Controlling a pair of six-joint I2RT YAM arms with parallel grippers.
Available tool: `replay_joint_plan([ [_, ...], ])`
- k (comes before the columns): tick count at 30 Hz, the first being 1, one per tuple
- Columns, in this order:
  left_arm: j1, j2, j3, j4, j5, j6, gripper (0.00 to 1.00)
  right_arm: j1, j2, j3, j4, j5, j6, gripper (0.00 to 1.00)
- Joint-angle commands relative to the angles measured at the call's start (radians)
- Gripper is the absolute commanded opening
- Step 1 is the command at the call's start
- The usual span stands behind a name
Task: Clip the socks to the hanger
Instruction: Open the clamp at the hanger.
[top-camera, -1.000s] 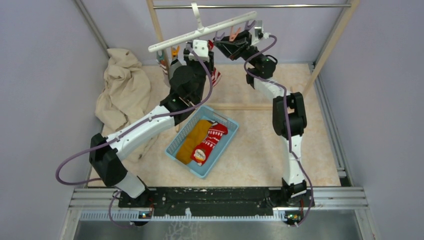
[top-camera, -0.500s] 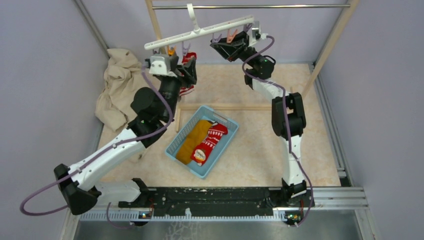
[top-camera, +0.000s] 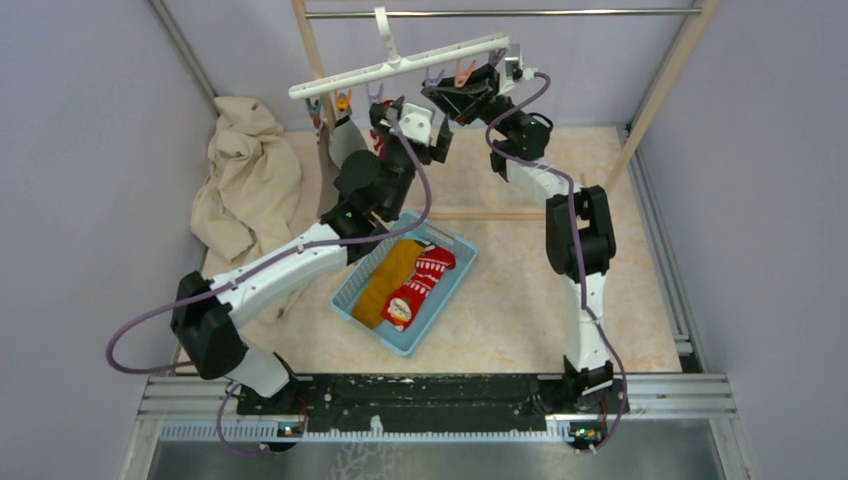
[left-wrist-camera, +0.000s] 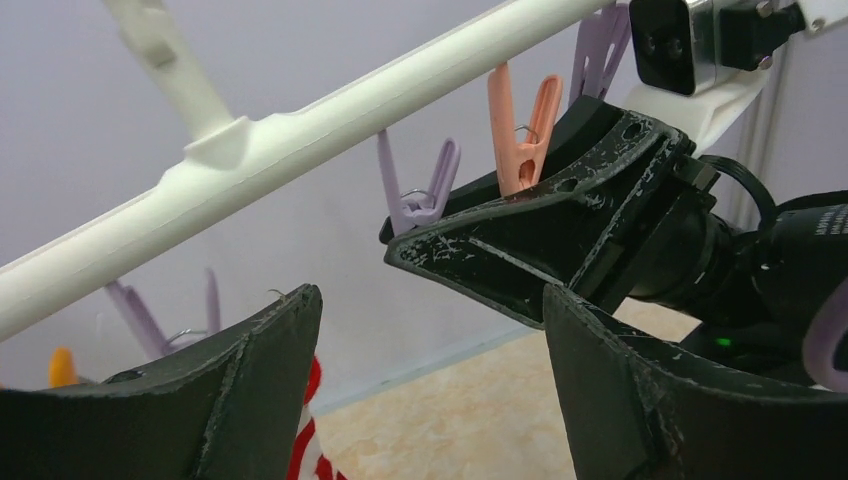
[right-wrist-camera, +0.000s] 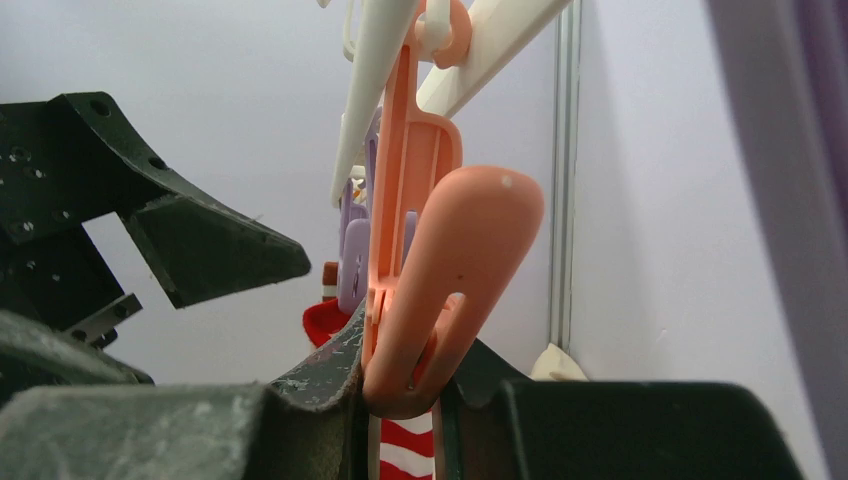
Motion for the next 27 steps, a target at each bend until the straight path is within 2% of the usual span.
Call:
replay_joint_plan([
  [1, -0.004, 0.078, 0.106, 0.135, -0.034, 0.150, 0.86, 0.013, -0.055, -0.013, 0.157, -0.054, -0.002, 0.00],
  [10, -0.003, 0.182, 0.256, 0.111, -0.027, 0.168, 0.85, 0.018, -0.081, -0.069, 0.158, -0.056, -0.020, 0.00],
  [16, -0.003, 0.218, 0.308, 0.121, -0.077, 0.248, 0.84, 0.018, -0.083, -0.062, 0.157, -0.060, -0.011, 0.00],
  [23, -0.003, 0.193, 0.279, 0.123, -0.103, 0.257, 0.82, 0.018, -0.087, -0.062, 0.157, -0.059, -0.010, 0.00],
  [27, -0.003, 0.127, 0.215, 0.130, -0.089, 0.211, 0.81, 0.018, -0.086, -0.071, 0.157, -0.059, -0.012, 0.00],
])
